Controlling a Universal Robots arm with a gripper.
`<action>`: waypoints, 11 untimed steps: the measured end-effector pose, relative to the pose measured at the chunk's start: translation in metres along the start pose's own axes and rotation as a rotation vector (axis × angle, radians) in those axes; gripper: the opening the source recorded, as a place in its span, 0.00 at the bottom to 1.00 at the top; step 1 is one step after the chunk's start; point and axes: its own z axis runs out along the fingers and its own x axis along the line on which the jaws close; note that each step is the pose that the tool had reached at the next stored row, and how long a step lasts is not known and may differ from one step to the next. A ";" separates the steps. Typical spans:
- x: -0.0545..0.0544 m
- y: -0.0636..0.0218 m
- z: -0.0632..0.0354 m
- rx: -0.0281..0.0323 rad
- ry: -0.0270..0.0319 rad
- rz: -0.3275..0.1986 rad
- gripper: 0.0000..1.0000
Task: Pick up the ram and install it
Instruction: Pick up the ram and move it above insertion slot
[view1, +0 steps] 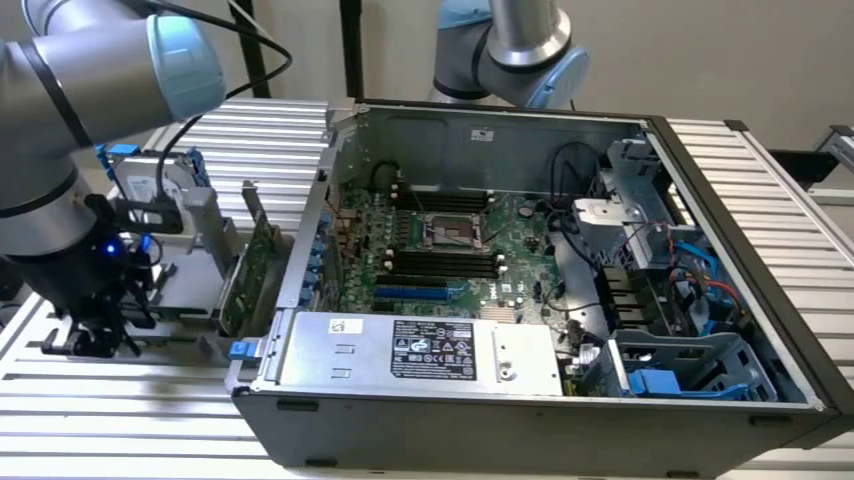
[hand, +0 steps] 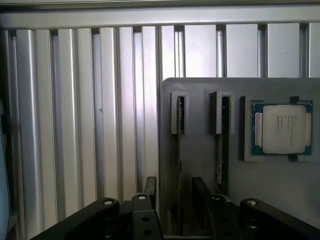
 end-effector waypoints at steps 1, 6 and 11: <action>0.001 -0.0001 0.0005 0.0011 -0.0039 0.000 1.00; 0.002 -0.0006 0.0034 0.0014 -0.0296 -0.005 1.00; 0.002 -0.0007 0.0076 0.0009 -0.0448 -0.008 1.00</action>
